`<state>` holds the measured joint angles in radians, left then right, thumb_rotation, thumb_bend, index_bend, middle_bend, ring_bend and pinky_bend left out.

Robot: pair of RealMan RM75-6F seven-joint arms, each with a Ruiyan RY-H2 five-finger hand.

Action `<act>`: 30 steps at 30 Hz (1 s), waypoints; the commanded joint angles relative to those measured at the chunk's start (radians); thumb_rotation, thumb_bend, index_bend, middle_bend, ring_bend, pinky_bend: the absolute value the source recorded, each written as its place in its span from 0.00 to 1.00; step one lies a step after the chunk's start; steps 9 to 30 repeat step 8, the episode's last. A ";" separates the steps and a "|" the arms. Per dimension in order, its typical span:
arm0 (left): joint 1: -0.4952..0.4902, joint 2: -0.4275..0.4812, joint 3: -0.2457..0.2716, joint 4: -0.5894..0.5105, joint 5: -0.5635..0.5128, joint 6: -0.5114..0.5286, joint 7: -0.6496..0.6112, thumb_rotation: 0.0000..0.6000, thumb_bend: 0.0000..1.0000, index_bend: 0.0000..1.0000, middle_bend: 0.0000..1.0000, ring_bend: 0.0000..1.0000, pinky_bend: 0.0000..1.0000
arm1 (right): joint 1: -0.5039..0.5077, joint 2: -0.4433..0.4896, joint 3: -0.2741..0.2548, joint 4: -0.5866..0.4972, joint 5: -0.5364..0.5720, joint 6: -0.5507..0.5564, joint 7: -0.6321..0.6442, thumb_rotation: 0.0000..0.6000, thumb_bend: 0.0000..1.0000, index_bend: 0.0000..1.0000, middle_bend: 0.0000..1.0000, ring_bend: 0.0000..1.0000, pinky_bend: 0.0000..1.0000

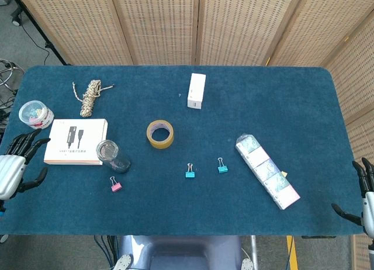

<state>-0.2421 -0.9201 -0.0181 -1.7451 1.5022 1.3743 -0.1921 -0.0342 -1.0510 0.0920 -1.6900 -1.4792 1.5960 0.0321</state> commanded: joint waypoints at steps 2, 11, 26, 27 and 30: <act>0.072 -0.079 0.021 0.077 -0.015 0.074 0.018 1.00 0.45 0.15 0.00 0.00 0.00 | 0.000 0.000 -0.001 0.000 -0.003 0.001 -0.001 1.00 0.00 0.00 0.00 0.00 0.00; 0.096 -0.122 0.029 0.139 0.008 0.099 -0.005 1.00 0.45 0.15 0.00 0.00 0.00 | 0.000 -0.001 -0.001 0.000 -0.002 0.000 -0.005 1.00 0.00 0.00 0.00 0.00 0.00; 0.096 -0.122 0.029 0.139 0.008 0.099 -0.005 1.00 0.45 0.15 0.00 0.00 0.00 | 0.000 -0.001 -0.001 0.000 -0.002 0.000 -0.005 1.00 0.00 0.00 0.00 0.00 0.00; 0.096 -0.122 0.029 0.139 0.008 0.099 -0.005 1.00 0.45 0.15 0.00 0.00 0.00 | 0.000 -0.001 -0.001 0.000 -0.002 0.000 -0.005 1.00 0.00 0.00 0.00 0.00 0.00; 0.096 -0.122 0.029 0.139 0.008 0.099 -0.005 1.00 0.45 0.15 0.00 0.00 0.00 | 0.000 -0.001 -0.001 0.000 -0.002 0.000 -0.005 1.00 0.00 0.00 0.00 0.00 0.00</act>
